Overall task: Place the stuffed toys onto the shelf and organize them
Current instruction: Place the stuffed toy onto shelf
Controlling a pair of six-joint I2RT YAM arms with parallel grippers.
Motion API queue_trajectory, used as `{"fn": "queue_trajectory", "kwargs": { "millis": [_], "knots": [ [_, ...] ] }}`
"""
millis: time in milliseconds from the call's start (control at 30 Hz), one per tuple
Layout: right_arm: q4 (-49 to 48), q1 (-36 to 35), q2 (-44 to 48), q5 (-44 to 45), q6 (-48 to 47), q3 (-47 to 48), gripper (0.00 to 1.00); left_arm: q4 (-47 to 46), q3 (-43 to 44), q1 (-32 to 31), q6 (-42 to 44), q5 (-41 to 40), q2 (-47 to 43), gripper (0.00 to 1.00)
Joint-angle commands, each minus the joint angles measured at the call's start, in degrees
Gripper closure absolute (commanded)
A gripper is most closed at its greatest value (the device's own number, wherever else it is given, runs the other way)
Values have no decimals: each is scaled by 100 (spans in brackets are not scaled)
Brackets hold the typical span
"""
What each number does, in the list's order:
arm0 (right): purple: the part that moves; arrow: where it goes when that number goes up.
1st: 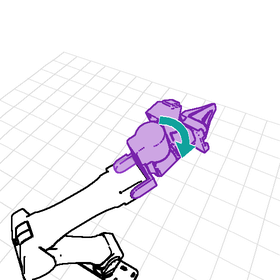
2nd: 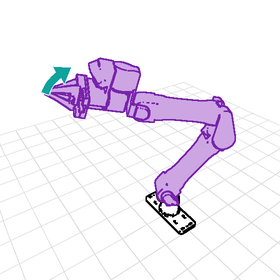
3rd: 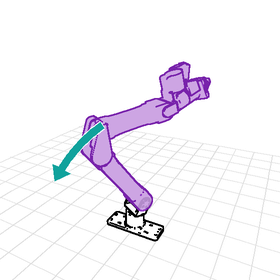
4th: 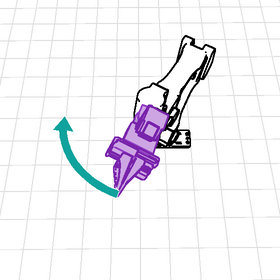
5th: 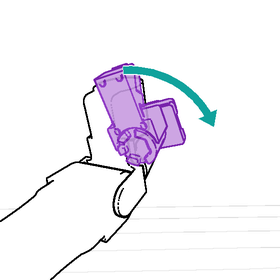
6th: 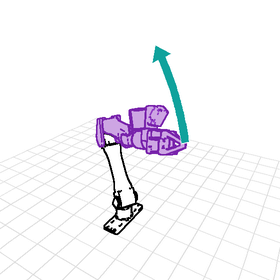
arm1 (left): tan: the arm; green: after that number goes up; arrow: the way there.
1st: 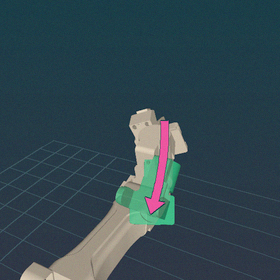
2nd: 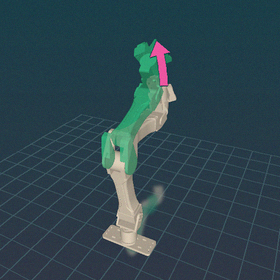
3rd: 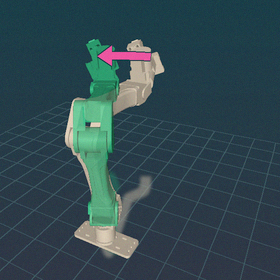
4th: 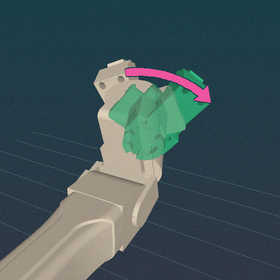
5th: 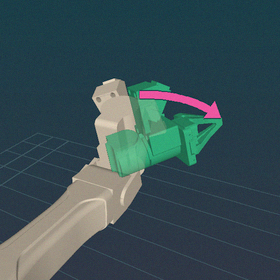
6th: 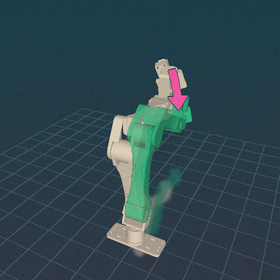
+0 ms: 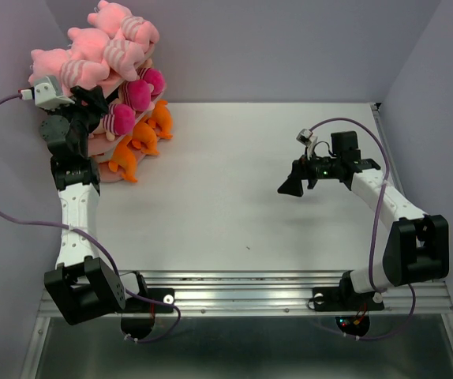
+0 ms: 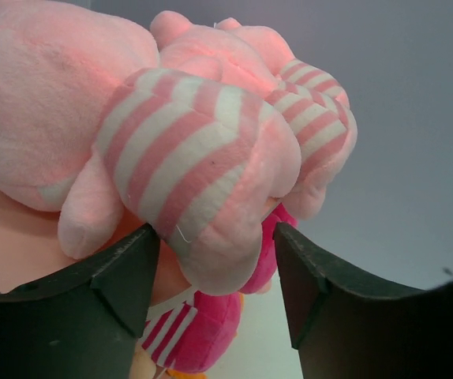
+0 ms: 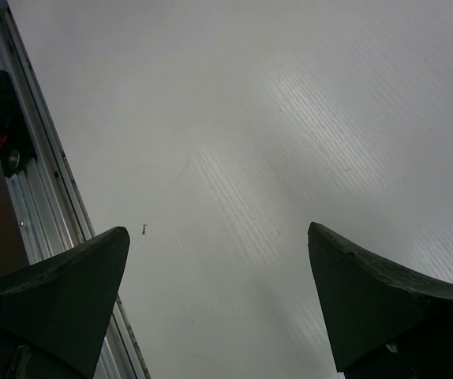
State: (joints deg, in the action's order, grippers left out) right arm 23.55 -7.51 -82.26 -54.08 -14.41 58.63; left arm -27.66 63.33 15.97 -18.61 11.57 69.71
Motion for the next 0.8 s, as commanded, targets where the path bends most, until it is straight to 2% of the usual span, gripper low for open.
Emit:
{"fn": "queue_trajectory", "kwargs": {
  "millis": [0,33,300,600,633,767],
  "knots": [
    [-158,39,87,-164,-88,-36,0,-398,-5,47,-72,20,-124,26],
    [-158,39,78,-164,-88,-27,0,-398,-22,47,-72,12,-142,22],
    [-158,92,78,-172,-88,-27,0,-363,-102,47,-72,29,-274,14],
    [-158,92,87,-173,-97,-27,0,-337,-137,56,-116,99,-537,12],
    [-158,92,87,-181,-97,-36,0,-319,-145,56,-116,100,-590,9],
    [-158,92,96,-190,-97,-45,0,-249,-198,56,-81,82,-801,7]
  ]
}}
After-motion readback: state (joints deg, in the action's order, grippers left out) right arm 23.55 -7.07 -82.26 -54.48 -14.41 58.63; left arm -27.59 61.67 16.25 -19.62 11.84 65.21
